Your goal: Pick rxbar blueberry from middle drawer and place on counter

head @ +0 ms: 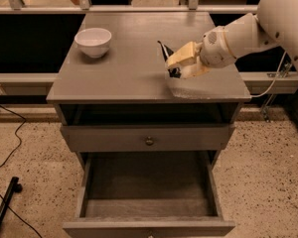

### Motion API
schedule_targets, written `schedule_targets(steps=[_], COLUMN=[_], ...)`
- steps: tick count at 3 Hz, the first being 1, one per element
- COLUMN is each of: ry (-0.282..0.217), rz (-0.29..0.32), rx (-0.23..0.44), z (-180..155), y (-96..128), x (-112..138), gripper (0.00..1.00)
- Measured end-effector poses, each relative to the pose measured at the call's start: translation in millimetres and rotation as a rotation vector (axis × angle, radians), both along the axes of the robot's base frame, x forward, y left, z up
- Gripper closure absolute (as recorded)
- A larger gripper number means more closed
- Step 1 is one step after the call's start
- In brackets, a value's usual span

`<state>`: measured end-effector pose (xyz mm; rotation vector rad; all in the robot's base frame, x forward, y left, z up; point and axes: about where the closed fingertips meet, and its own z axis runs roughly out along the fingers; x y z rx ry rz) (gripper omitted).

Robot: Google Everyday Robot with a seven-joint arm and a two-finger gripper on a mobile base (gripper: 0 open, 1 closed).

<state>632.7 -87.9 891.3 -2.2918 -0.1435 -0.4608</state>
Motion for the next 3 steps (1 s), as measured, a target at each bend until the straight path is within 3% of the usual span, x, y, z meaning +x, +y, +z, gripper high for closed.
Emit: schedule_targets(steps=[1, 3], ry=[0.002, 0.003], rz=[0.004, 0.006], rx=[0.0, 0.001], z=[-1.3, -2.0], y=[2.5, 3.8], x=[0.2, 0.3], gripper=[0.04, 0.0])
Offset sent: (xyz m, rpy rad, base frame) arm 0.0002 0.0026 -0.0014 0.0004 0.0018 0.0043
